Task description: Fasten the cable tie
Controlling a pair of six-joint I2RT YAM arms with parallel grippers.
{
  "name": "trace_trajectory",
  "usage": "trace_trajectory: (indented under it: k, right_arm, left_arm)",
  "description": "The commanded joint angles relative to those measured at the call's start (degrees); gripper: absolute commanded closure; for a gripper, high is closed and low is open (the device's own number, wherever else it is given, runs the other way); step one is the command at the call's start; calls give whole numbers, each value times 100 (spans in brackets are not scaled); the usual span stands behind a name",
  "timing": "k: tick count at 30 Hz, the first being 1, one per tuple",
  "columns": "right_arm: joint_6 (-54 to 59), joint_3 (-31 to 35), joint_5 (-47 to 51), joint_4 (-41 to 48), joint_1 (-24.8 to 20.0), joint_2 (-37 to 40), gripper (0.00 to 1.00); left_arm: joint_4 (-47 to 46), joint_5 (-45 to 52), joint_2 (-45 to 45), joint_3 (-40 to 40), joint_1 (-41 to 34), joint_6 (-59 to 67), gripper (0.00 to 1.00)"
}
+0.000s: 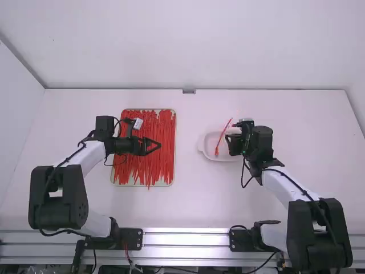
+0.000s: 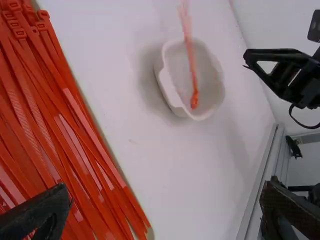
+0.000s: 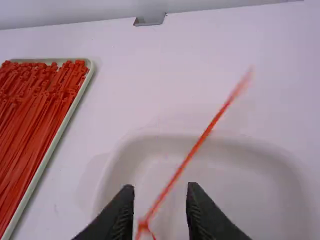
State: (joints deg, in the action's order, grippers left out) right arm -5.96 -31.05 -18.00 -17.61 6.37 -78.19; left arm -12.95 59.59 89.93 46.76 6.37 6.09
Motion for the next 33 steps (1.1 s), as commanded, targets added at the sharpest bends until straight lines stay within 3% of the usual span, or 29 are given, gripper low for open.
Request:
trace_trajectory:
  k: [1, 2, 25, 33]
  right_arm:
    - [-26, 33, 7, -7, 9, 59, 46]
    - [-28, 33, 7, -4, 0, 59, 2]
    - [-31, 33, -15, -4, 2, 61, 2]
    - [-157, -48, -2, 7, -4, 72, 2]
  left_arm:
    - [-24, 149, 26, -42, -37, 101, 1]
    - [-26, 146, 26, -42, -37, 105, 1]
    - [144, 76, 26, -39, -13, 107, 1]
    - [85, -1259, 24, 229, 20, -337, 1]
